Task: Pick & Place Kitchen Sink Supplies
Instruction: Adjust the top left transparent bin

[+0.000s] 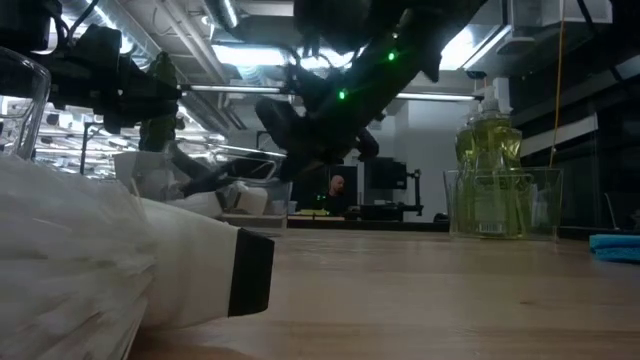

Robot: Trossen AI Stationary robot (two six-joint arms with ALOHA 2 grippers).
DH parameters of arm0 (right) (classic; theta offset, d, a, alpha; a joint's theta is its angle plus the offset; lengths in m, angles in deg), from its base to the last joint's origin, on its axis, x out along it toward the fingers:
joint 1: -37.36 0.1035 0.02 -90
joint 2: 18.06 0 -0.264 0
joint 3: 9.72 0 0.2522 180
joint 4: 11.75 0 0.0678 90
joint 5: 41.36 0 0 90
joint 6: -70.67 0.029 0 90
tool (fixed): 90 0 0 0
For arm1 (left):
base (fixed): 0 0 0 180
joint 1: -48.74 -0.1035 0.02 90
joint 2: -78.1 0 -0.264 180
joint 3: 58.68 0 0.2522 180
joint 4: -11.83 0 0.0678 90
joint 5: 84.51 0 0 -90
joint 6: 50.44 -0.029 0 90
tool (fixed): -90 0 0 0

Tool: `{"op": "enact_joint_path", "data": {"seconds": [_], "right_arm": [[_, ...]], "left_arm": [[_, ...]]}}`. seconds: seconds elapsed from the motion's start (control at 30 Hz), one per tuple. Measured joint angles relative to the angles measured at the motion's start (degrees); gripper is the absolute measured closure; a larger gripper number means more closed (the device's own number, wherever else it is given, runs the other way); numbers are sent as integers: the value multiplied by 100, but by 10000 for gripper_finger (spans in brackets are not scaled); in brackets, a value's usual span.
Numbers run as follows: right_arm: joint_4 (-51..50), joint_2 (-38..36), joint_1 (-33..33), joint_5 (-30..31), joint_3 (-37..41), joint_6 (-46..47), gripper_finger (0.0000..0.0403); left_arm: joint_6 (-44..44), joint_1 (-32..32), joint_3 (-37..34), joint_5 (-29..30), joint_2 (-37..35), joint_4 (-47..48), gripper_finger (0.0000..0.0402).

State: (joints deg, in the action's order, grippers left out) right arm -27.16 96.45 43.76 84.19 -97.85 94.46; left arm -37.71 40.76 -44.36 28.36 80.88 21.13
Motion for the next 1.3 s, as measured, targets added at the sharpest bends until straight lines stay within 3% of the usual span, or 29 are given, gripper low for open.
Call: {"op": "enact_joint_path", "data": {"seconds": [0.1,0.27,0.37,0.5,0.67,0.87,1.07,1.3], "right_arm": [[-167,0,-247,359,0,5,398],[-299,-134,-606,63,-5,19,398],[-834,-279,-700,270,-9,6,398],[-1283,-604,-940,-434,2,320,398],[139,-970,-772,-1706,-9,302,399],[1228,-908,-396,-1627,-72,478,400],[745,-504,-386,-1920,-602,599,401],[-576,-6,-474,-2351,-1487,615,401]], "left_arm": [[2,-1,1,-1,0,-1,212],[2,-1,0,0,1,-1,211],[0,0,0,0,0,1,210],[0,1,0,-2,1,3,212],[0,1,0,5,-1,-1,211],[0,-1,1,2,0,-1,211],[0,1,2,2,1,-1,210],[0,1,0,1,1,0,212]]}}
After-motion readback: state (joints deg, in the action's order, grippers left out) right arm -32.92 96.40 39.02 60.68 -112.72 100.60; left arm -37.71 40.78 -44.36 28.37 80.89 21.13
